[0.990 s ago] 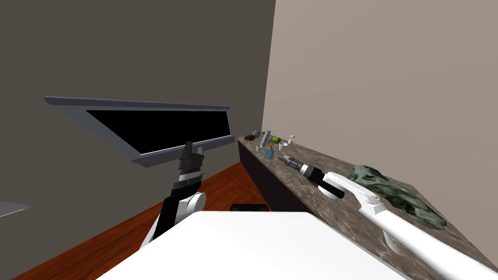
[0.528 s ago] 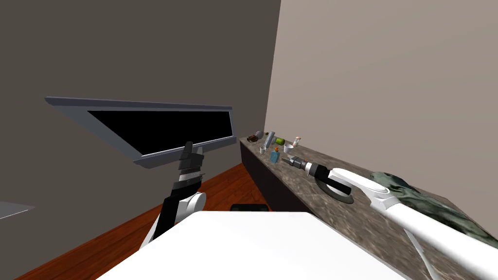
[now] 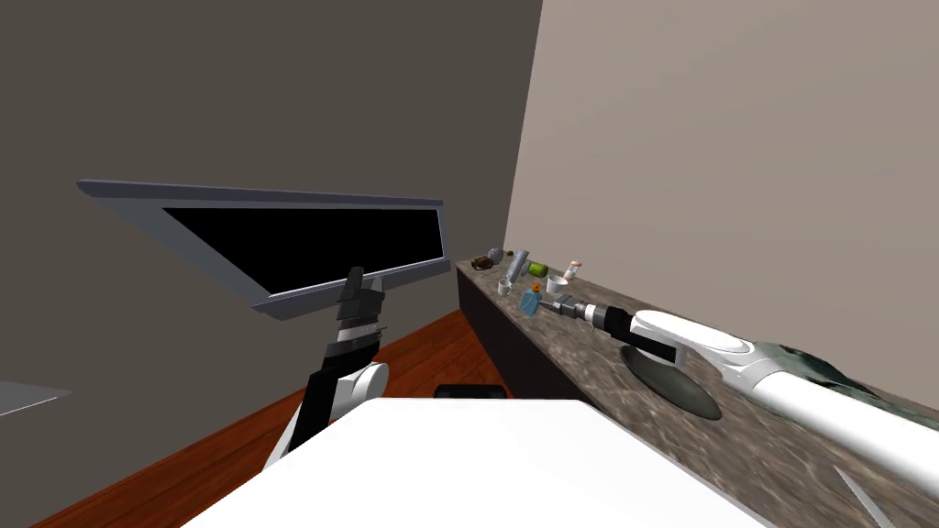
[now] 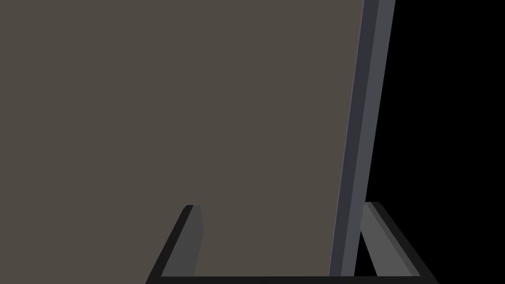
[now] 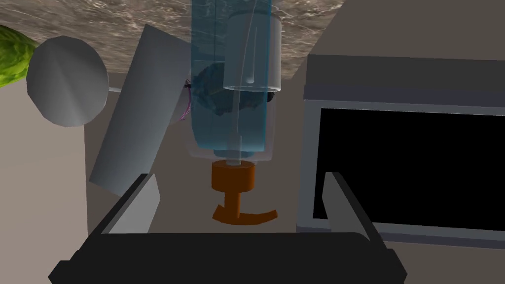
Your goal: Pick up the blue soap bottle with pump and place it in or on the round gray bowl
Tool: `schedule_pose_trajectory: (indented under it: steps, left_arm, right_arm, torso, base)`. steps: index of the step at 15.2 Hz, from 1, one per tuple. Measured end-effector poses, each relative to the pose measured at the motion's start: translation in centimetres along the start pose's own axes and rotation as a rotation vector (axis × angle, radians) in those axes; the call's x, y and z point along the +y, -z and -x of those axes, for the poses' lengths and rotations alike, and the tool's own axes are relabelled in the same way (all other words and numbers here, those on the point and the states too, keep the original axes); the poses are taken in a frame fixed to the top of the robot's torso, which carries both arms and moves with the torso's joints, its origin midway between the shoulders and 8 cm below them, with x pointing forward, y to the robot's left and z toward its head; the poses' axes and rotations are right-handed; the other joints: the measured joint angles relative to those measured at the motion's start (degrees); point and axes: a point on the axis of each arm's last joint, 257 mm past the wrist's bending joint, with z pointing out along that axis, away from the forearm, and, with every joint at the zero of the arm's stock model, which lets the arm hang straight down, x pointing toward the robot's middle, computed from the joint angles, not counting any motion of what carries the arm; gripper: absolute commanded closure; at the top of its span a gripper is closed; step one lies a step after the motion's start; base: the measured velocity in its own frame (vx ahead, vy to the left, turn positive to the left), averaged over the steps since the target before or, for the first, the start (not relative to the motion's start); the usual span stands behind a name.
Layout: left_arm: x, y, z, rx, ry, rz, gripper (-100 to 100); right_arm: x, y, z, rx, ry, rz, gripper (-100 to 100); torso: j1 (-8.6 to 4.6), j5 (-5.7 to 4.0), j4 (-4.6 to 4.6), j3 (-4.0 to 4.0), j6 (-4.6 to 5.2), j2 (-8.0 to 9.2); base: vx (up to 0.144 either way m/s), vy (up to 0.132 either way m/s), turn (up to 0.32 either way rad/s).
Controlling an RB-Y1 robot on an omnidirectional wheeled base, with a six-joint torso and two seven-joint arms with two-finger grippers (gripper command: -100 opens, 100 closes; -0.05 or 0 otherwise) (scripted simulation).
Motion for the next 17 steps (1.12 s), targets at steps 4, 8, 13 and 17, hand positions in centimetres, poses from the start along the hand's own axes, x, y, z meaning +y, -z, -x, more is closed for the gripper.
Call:
schedule_pose_trajectory:
  steps: [4, 8, 13, 17]
  left_arm:
    - [0.0, 0.0, 0.0, 0.0, 0.0, 0.0, 0]
    - [0.0, 0.0, 0.0, 0.0, 0.0, 0.0, 0]
    - [0.0, 0.0, 0.0, 0.0, 0.0, 0.0, 0]
    - [0.0, 0.0, 0.0, 0.0, 0.0, 0.0, 0]
  right_arm:
    - [-1.6, 1.1, -1.4, 0.079, 0.073, -0.021, -100]
    - [-2.5, 2.1, -2.9, 0.148, 0.122, -0.029, -100]
    - [-2.5, 2.0, -3.2, 0.144, 0.115, -0.033, 100]
    - [-2.8, 2.1, -3.0, 0.145, 0.117, -0.036, 100]
  torso:
    - [0.03, 0.0, 0.01, 0.02, 0.0, 0.03]
    - [-0.05, -0.02, 0.03, 0.08, 0.01, 0.15]
    - [-0.27, -0.07, 0.07, 0.18, 0.0, 0.33]
    - [-0.43, -0.09, 0.09, 0.27, 0.01, 0.51]
  base:
    - [0.08, 0.071, 0.051]
    - [0.055, 0.044, 0.05]
    - [0.01, 0.003, 0.01]
    - [-0.063, -0.033, 0.018]
